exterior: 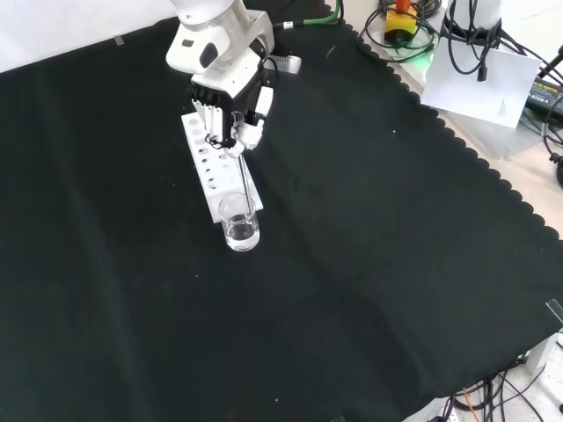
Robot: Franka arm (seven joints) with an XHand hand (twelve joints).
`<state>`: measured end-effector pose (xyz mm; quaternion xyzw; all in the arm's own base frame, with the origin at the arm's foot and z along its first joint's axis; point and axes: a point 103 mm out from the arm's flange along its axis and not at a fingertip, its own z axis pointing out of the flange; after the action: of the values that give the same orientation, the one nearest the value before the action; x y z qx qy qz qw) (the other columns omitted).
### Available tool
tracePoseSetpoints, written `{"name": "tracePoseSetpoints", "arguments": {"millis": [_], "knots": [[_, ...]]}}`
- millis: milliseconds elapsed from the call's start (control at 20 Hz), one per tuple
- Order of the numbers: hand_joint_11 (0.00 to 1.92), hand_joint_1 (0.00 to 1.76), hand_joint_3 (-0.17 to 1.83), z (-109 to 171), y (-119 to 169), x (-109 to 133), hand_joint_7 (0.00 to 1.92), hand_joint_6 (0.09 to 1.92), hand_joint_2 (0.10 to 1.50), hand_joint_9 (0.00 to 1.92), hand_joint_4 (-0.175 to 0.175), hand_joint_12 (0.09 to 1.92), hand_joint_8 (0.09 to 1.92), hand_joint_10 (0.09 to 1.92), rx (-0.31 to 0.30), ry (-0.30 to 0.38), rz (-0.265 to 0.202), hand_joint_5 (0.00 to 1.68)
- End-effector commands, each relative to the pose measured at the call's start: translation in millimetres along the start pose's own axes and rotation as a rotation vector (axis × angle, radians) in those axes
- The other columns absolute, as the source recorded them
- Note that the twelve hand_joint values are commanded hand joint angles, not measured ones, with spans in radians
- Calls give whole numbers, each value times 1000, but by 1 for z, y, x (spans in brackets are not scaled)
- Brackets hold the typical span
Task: Stir in the beaker to the left of the white test tube rack with the glass rod.
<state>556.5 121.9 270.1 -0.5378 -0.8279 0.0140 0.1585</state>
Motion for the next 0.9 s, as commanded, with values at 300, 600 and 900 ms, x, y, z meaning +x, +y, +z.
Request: {"name": "tracePoseSetpoints", "arguments": {"millis": [300, 600, 900], "knots": [[1437, 1279, 43, 2, 21, -9, 997, 710, 1100, 1517, -175, 1180, 1314, 1117, -14, -5, -7, 986], [1437, 1279, 41, 0, 31, -21, 998, 710, 1100, 1515, -175, 1180, 1313, 1118, -11, -11, 0, 986], [1436, 1279, 40, -3, 23, -35, 998, 709, 1101, 1515, -175, 1180, 1313, 1119, -12, -11, 39, 986]]}}
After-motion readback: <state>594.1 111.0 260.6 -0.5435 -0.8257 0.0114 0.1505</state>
